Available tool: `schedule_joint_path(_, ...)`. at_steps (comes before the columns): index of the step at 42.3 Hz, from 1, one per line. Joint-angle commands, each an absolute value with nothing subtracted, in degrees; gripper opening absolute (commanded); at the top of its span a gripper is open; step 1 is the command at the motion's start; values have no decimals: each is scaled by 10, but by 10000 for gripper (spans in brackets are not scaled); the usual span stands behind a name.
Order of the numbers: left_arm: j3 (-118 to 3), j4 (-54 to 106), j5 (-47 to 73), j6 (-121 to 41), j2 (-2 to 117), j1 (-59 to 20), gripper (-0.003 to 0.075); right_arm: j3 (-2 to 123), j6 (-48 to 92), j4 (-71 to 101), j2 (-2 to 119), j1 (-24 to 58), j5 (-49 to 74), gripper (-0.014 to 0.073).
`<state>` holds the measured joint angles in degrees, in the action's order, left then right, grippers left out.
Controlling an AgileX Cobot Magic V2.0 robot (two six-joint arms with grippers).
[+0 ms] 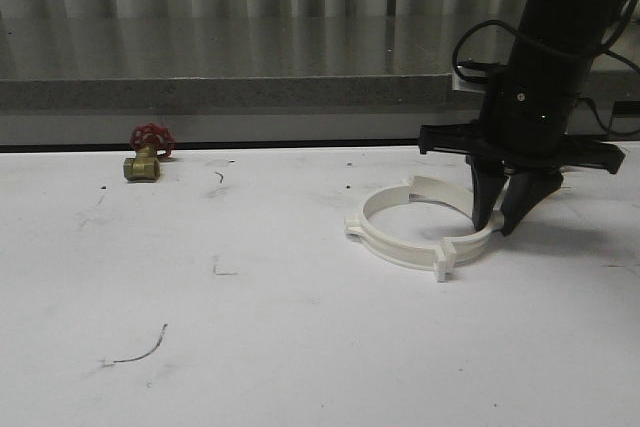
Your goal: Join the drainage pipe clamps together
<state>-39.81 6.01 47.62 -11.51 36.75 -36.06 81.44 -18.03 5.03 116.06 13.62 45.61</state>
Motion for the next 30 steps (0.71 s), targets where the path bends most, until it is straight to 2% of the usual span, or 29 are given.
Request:
schedule_joint_path(1,-414,64,443,-113,366,-359,356,830,-176,53,1133,137,446,209)
schedule_joint_path(30,-414,64,443,-113,366,-359,356,830,-167,53,1138,137,457,229)
